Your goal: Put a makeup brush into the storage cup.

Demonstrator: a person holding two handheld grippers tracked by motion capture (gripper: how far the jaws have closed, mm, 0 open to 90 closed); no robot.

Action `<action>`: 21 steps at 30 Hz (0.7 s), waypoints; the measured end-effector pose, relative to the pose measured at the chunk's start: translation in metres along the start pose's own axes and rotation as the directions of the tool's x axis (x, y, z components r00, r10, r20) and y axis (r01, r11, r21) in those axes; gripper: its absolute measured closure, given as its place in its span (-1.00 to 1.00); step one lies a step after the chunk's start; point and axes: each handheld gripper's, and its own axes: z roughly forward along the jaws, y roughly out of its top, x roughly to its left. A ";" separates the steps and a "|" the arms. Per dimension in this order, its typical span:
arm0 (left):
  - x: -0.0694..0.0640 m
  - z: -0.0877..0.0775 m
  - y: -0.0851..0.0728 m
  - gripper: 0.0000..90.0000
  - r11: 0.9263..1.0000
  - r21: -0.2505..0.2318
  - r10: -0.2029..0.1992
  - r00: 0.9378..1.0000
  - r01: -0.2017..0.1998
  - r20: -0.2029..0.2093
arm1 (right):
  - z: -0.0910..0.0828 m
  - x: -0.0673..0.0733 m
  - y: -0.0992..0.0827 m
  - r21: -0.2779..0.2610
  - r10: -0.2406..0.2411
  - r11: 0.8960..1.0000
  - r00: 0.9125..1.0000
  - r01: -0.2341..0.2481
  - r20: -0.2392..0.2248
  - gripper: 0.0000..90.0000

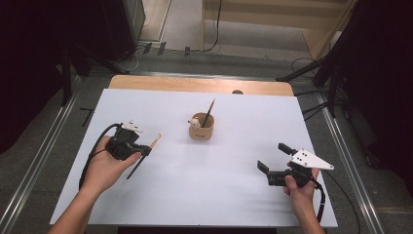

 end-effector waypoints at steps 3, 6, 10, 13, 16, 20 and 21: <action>0.000 -0.003 0.001 0.90 0.999 -0.038 -0.006 1.000 0.006 -0.001 | 0.000 0.000 0.000 -0.003 0.004 1.000 1.000 -0.004 -0.008 -1.00; 0.000 -0.006 0.002 0.90 0.998 -0.069 -0.012 1.000 0.013 0.018 | -0.001 -0.001 -0.001 -0.001 0.003 1.000 1.000 -0.003 -0.008 -1.00; 0.002 -0.009 0.001 0.90 0.993 -0.118 -0.019 0.999 0.022 0.026 | -0.002 -0.002 -0.001 -0.005 0.002 1.000 1.000 -0.002 -0.009 -1.00; 0.002 -0.013 0.001 0.90 0.987 -0.157 -0.029 0.999 0.033 0.023 | -0.003 -0.002 -0.001 -0.007 -0.006 1.000 1.000 0.006 -0.009 -1.00; 0.003 -0.015 0.001 0.90 0.983 -0.182 -0.023 0.999 0.031 0.047 | -0.002 -0.002 -0.001 -0.005 -0.002 1.000 1.000 0.002 -0.011 -1.00; 0.001 -0.017 0.001 0.90 0.976 -0.219 -0.008 0.999 0.016 0.042 | -0.002 -0.002 -0.001 -0.006 -0.004 1.000 1.000 0.004 -0.010 -1.00; 0.000 -0.017 0.002 0.90 0.973 -0.231 -0.010 0.999 0.020 0.043 | -0.002 -0.002 -0.001 -0.006 -0.004 1.000 1.000 0.004 -0.012 -1.00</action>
